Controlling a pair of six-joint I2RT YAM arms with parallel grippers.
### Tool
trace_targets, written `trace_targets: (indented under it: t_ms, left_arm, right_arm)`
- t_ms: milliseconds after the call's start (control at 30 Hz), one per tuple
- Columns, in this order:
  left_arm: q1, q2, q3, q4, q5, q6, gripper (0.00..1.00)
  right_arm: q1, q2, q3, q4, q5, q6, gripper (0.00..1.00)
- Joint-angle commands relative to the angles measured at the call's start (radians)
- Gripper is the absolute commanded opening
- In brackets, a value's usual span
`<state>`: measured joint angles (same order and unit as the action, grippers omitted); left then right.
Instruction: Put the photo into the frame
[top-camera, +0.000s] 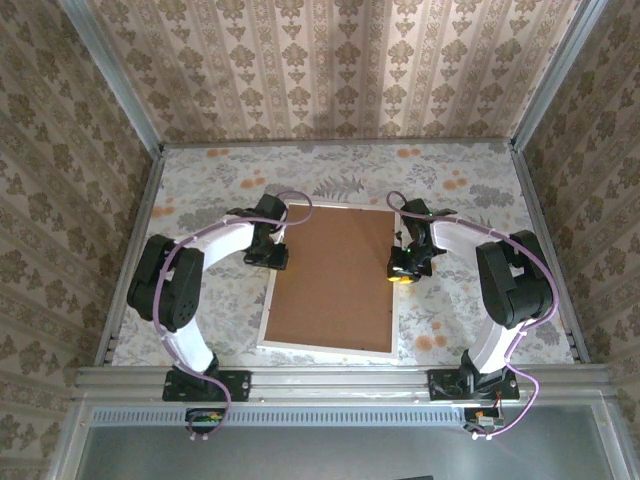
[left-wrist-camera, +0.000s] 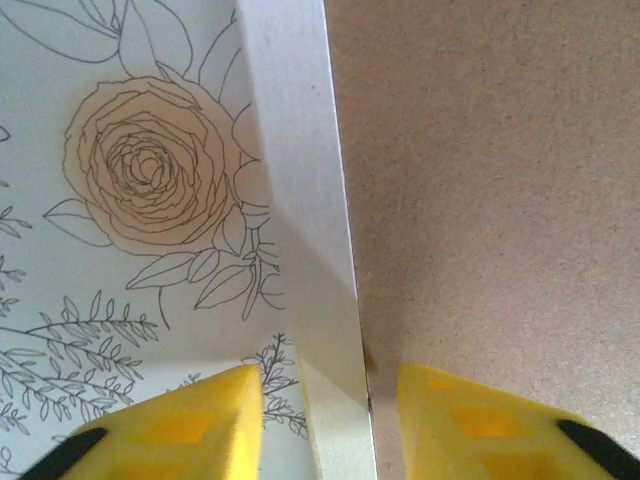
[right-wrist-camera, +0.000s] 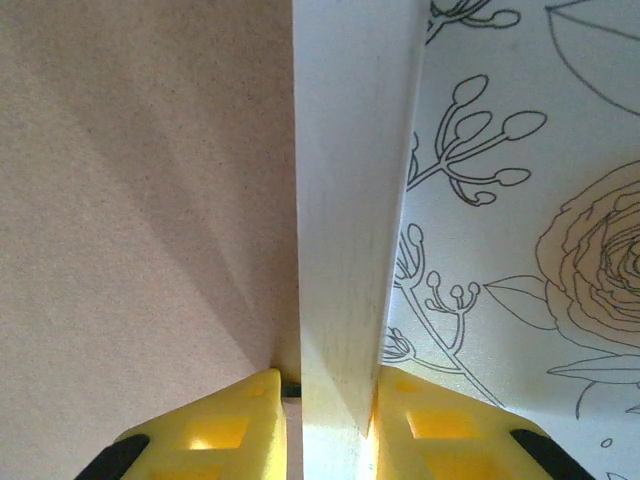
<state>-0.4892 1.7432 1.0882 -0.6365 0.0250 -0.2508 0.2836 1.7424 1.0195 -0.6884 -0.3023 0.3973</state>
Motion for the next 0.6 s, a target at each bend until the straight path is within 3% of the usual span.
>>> trace_targets:
  t_ms: [0,333,567]
  left_arm:
    - [0.015,-0.030,0.040,-0.042,-0.006,0.002,0.45]
    - [0.135,0.024,0.118,0.054,0.124,-0.036,0.48]
    - [0.182,0.139,0.247,0.058,0.164,0.000,0.36]
  right_arm:
    - [0.000,0.050,-0.006,0.025,0.018,-0.013,0.26]
    - [0.000,0.077,0.017,0.033,0.000,-0.023,0.28]
    - [0.000,0.088,0.030,0.035,-0.015,-0.034,0.29]
